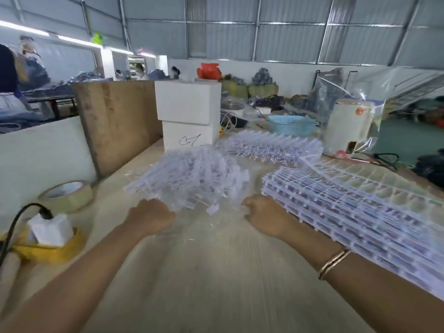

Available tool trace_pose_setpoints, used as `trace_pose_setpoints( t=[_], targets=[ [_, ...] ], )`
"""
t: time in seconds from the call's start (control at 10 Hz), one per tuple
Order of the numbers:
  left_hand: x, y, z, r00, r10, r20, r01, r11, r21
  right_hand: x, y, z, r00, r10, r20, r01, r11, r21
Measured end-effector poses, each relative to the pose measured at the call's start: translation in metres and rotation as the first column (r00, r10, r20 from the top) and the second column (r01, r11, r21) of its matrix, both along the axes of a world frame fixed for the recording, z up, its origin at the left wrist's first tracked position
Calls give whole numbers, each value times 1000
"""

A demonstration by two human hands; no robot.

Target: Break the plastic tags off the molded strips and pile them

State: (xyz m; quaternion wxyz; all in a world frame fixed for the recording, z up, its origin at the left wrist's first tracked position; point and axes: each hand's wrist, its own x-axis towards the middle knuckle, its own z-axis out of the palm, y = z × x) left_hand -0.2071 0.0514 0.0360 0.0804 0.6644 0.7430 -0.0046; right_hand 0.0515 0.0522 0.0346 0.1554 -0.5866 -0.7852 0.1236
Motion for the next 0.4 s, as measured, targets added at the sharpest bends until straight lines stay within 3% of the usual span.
trace_pose_setpoints(
  t=[0.1,0.2,0.3,0.4],
  targets=[
    [10,-15,3,992,-46,-115,49,999,24,12,-22,-7,983,118,-139,-131,987,-90],
    [32,-48,9,968,-229,-100,226,973,-41,15,-54,-10,983,135,-125,-146,985,-87],
    [60,-88,17,931,-292,-220,295,955,-19,15,-97,-10,978,187,-90,-192,980,-48],
    [62,-139,4,911,-337,-238,391,890,234,30,-151,-19,960,278,-44,-280,959,-37]
  ],
)
